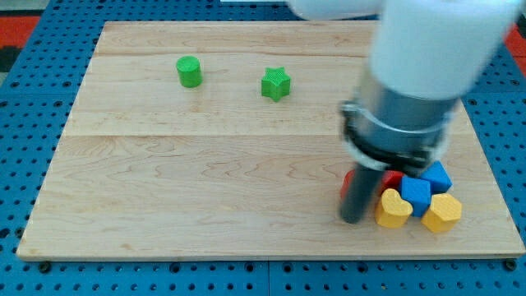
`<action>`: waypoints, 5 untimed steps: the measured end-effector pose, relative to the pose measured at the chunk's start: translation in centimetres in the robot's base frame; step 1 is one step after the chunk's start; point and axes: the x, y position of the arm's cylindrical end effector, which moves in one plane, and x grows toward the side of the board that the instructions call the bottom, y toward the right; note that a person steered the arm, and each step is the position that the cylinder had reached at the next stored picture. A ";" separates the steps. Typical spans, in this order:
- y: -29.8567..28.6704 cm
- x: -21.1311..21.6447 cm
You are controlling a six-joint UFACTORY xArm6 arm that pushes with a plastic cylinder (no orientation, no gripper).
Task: Push the green star closer to the group of blocks
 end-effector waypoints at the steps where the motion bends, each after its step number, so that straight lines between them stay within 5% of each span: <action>1: -12.1 -5.6; 3: -8.3 -20.9; 4: -7.9 -24.8; 5: 0.7 -23.1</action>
